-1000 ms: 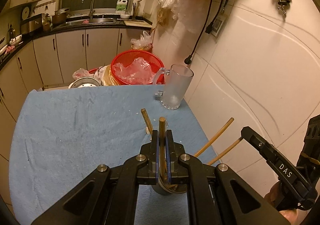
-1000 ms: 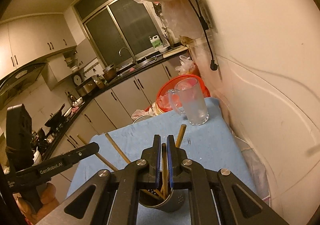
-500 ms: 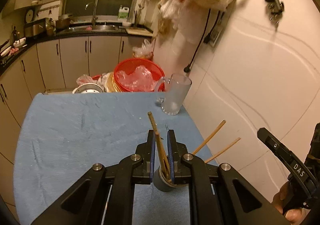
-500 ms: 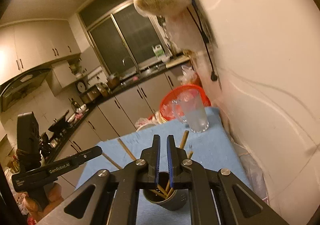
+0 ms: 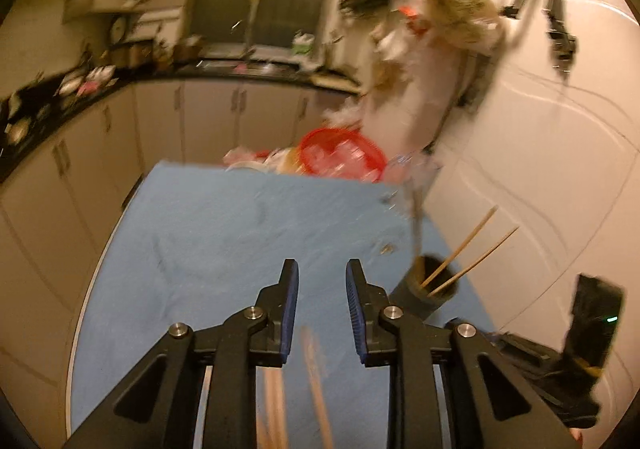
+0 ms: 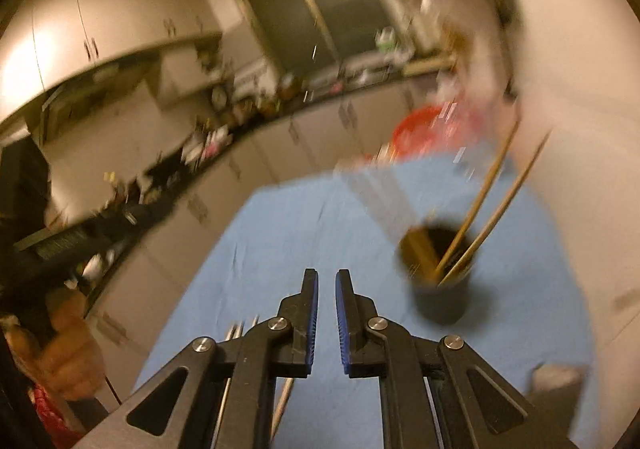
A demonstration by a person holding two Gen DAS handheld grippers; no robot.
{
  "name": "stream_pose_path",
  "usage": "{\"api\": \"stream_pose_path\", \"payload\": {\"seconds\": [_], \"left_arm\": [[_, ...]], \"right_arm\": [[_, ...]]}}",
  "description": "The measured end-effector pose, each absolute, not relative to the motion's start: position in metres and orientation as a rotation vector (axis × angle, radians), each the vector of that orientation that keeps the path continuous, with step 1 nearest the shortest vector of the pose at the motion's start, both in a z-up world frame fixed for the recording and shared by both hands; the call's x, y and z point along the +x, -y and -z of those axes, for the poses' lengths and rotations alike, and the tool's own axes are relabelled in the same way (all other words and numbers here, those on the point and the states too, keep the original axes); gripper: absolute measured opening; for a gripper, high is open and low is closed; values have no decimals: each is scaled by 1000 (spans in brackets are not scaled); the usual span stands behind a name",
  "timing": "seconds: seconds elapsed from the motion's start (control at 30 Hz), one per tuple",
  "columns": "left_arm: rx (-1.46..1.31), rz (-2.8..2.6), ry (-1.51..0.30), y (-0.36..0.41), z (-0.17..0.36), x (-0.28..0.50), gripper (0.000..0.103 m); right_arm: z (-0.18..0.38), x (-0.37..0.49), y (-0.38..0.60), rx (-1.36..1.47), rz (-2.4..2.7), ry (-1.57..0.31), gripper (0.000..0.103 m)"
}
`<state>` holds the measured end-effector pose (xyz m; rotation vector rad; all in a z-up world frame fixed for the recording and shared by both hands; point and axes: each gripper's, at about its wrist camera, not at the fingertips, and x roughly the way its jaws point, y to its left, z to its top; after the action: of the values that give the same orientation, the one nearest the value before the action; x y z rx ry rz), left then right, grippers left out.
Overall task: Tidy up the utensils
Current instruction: 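Return to the chopsticks and close the left tool on one while the right tool grasps another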
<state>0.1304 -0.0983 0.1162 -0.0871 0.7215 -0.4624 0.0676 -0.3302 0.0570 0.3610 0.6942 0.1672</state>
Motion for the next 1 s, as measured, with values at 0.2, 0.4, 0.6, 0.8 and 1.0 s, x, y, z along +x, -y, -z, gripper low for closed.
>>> {"api": "stream_pose_path", "payload": {"seconds": [0.2, 0.4, 0.6, 0.8, 1.0], "left_arm": [[-117, 348, -910, 47, -33, 140, 24], [-141, 309, -1079, 36, 28, 158, 24], [-86, 266, -1145, 44, 57, 168, 24], [-24, 240, -1121, 55, 61, 181, 17], [-22, 242, -1122, 46, 62, 196, 8]], "right_arm": [[11, 84, 290, 388, -231, -906, 11], [27, 90, 286, 398, -191, -961, 11], [27, 91, 290, 387, -168, -971, 11], [28, 105, 287, 368, -160, -1012, 11], [31, 145, 280, 338, -142, -1067, 11]]}}
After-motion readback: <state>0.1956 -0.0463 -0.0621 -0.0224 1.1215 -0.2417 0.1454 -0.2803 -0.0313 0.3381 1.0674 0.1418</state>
